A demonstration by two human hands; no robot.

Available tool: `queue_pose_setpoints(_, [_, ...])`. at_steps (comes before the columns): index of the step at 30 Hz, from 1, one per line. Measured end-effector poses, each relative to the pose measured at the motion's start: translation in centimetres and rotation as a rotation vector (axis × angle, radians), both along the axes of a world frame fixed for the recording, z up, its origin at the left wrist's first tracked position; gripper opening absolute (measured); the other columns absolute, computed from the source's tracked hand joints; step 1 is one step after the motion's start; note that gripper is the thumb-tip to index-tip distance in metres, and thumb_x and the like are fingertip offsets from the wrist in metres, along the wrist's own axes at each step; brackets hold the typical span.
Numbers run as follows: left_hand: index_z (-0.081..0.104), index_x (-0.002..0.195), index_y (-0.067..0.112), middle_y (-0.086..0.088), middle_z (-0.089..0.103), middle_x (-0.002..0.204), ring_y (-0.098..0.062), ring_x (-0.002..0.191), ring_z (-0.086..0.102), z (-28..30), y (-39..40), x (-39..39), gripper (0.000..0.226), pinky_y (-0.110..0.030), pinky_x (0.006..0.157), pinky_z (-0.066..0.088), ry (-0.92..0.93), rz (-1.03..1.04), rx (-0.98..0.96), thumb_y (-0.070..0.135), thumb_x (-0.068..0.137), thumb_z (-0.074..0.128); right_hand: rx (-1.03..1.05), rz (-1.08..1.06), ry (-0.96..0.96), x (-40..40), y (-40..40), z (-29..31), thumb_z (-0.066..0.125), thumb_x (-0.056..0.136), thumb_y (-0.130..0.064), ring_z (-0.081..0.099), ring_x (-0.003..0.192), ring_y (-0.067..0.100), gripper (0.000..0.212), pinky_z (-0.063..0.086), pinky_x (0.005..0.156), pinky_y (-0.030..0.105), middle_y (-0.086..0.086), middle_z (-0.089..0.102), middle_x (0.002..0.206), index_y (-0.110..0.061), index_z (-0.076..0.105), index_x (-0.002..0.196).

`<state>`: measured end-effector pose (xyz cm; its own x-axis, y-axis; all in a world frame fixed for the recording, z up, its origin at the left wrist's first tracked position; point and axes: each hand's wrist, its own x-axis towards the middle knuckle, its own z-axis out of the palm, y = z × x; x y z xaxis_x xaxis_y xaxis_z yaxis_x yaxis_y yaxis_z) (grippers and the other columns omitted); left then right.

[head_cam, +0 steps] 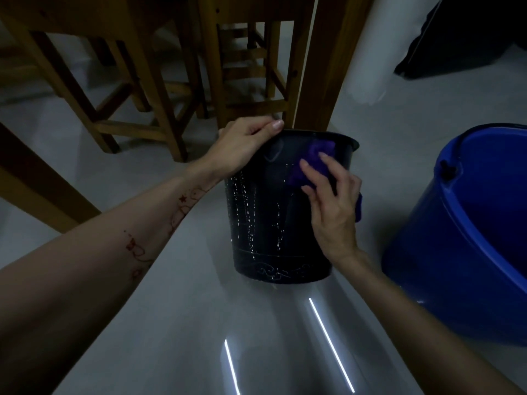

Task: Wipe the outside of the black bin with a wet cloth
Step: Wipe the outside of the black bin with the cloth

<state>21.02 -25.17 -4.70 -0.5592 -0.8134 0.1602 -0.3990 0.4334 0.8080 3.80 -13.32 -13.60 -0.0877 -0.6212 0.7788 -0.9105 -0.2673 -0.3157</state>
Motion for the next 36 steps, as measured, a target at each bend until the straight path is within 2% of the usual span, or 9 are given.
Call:
queue_pose_setpoints(6, [0.068, 0.086, 0.036, 0.012, 0.071, 0.086, -0.011, 0.091, 0.067, -0.2, -0.4, 0.3, 0.034, -0.058, 0.100, 0.046, 0.007, 0.050, 0.018, 0.059, 0.095, 0.045, 0.004, 0.188, 0.237, -0.1, 3.4, -4.2, 0.071, 0.086, 0.000, 0.044, 0.114, 0.027, 0.051, 0.045, 0.088, 0.048, -0.005, 0.046, 0.141, -0.026, 0.058, 0.128])
queue_pose_setpoints(12, [0.067, 0.082, 0.038, 0.015, 0.071, 0.082, -0.007, 0.089, 0.067, 0.0, -0.4, 0.3, 0.031, -0.048, 0.099, 0.047, 0.009, 0.037, 0.028, 0.053, 0.099, 0.047, 0.091, 0.378, 0.545, -2.2, 8.6, -8.2, 0.060, 0.087, -0.010, 0.042, 0.123, 0.027, 0.052, 0.043, 0.091, 0.045, -0.004, 0.042, 0.144, -0.027, 0.048, 0.135])
queue_pose_setpoints(15, [0.068, 0.085, 0.034, 0.011, 0.071, 0.085, -0.009, 0.090, 0.068, 0.1, -0.3, 0.5, 0.032, -0.044, 0.094, 0.049, 0.019, 0.032, 0.033, 0.054, 0.098, 0.047, 0.061, 0.255, 0.416, -3.0, 8.2, -5.9, 0.050, 0.092, -0.006, 0.044, 0.116, 0.031, 0.042, 0.044, 0.091, 0.045, 0.001, 0.045, 0.139, -0.026, 0.053, 0.129])
queue_pose_setpoints(20, [0.068, 0.085, 0.037, 0.013, 0.072, 0.087, -0.012, 0.095, 0.068, 0.2, 0.0, 0.0, 0.038, -0.061, 0.104, 0.042, 0.002, 0.012, 0.022, 0.066, 0.092, 0.044, 0.020, 0.015, 0.011, -3.0, 1.7, -0.6, 0.049, 0.096, -0.011, 0.040, 0.117, 0.035, 0.039, 0.045, 0.098, 0.047, 0.005, 0.036, 0.142, -0.023, 0.047, 0.133])
queue_pose_setpoints(23, [0.071, 0.093, 0.036, 0.010, 0.074, 0.093, -0.014, 0.100, 0.068, 0.4, -0.1, -0.4, 0.046, -0.063, 0.107, 0.037, 0.003, 0.003, 0.047, 0.072, 0.085, 0.043, -0.041, 0.058, 0.089, -0.8, -0.9, 0.7, 0.055, 0.096, -0.013, 0.041, 0.115, 0.031, 0.039, 0.037, 0.100, 0.036, 0.004, 0.042, 0.141, -0.024, 0.050, 0.133])
queue_pose_setpoints(26, [0.072, 0.100, 0.035, 0.003, 0.076, 0.096, -0.018, 0.101, 0.069, 0.3, -0.1, -0.5, 0.051, -0.060, 0.106, 0.039, 0.010, 0.008, 0.069, 0.074, 0.083, 0.045, -0.077, 0.114, 0.217, 0.9, -1.0, 0.5, 0.063, 0.093, -0.012, 0.044, 0.114, 0.027, 0.037, 0.037, 0.092, 0.039, 0.001, 0.049, 0.139, -0.023, 0.057, 0.128])
queue_pose_setpoints(29, [0.073, 0.087, 0.040, 0.008, 0.074, 0.090, -0.015, 0.096, 0.068, 0.3, -0.2, -0.5, 0.039, -0.058, 0.102, 0.045, 0.024, 0.012, 0.075, 0.071, 0.085, 0.048, -0.058, 0.158, 0.312, 1.2, 1.0, -1.5, 0.072, 0.088, -0.009, 0.046, 0.113, 0.025, 0.044, 0.038, 0.088, 0.041, -0.004, 0.048, 0.140, -0.025, 0.059, 0.127])
queue_pose_setpoints(33, [0.071, 0.081, 0.042, 0.008, 0.073, 0.089, -0.015, 0.096, 0.068, 0.3, -0.4, -0.8, 0.034, -0.056, 0.101, 0.046, 0.008, 0.022, 0.055, 0.066, 0.091, 0.048, -0.022, 0.288, 0.493, 0.5, 5.5, -5.8, 0.066, 0.092, -0.017, 0.047, 0.117, 0.024, 0.040, 0.034, 0.095, 0.039, -0.003, 0.046, 0.142, -0.025, 0.056, 0.130])
queue_pose_setpoints(36, [0.071, 0.090, 0.040, 0.009, 0.072, 0.096, -0.010, 0.098, 0.067, 0.5, -0.3, -0.9, 0.028, -0.041, 0.097, 0.051, -0.010, -0.042, 0.064, 0.054, 0.098, 0.048, 0.042, 0.342, 0.581, 0.2, 8.2, -7.8, 0.061, 0.087, -0.017, 0.044, 0.120, 0.023, 0.044, 0.030, 0.100, 0.037, -0.005, 0.045, 0.141, -0.027, 0.053, 0.129])
